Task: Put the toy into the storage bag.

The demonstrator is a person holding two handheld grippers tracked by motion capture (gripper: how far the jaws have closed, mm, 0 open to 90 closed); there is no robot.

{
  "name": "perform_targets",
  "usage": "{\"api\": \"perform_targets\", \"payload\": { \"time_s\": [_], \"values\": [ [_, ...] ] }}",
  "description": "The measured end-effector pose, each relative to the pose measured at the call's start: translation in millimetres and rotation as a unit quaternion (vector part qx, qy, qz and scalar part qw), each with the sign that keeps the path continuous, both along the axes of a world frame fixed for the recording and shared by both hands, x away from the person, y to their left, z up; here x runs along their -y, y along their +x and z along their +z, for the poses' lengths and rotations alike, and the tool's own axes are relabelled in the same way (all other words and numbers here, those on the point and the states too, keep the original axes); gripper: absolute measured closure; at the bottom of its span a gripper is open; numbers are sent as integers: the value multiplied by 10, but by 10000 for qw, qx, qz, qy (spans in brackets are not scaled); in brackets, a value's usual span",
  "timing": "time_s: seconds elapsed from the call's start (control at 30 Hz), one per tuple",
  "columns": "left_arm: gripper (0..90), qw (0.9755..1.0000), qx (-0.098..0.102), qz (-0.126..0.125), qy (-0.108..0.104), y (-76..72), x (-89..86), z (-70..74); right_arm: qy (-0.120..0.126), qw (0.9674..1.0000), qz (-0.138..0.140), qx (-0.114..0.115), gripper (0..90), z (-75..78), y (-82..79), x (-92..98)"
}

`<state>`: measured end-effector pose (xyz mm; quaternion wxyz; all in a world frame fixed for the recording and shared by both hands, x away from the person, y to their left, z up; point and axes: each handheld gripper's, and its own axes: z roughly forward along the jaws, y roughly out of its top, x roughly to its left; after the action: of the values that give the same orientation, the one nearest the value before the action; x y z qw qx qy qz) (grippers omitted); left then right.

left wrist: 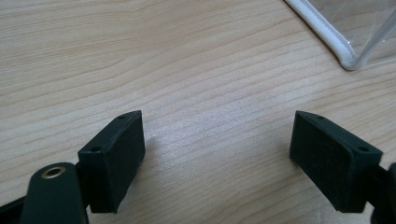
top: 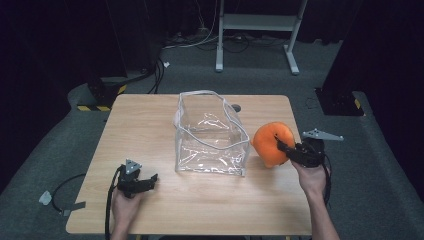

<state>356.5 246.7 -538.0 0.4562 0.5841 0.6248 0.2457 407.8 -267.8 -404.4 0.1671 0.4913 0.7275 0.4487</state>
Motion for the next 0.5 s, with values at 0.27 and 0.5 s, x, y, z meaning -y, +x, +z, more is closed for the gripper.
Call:
{"api": "perform_targets", "payload": {
  "time_s": [0.27, 0.5],
  "values": [
    [181, 10000, -2, -2, 2, 0, 0, 0, 5, 9999, 92, 74, 644, 121, -30, 3],
    [182, 10000, -1, -9, 6, 0, -1, 0, 42, 9998, 104, 149, 643, 253, -43, 40]
  ]
}}
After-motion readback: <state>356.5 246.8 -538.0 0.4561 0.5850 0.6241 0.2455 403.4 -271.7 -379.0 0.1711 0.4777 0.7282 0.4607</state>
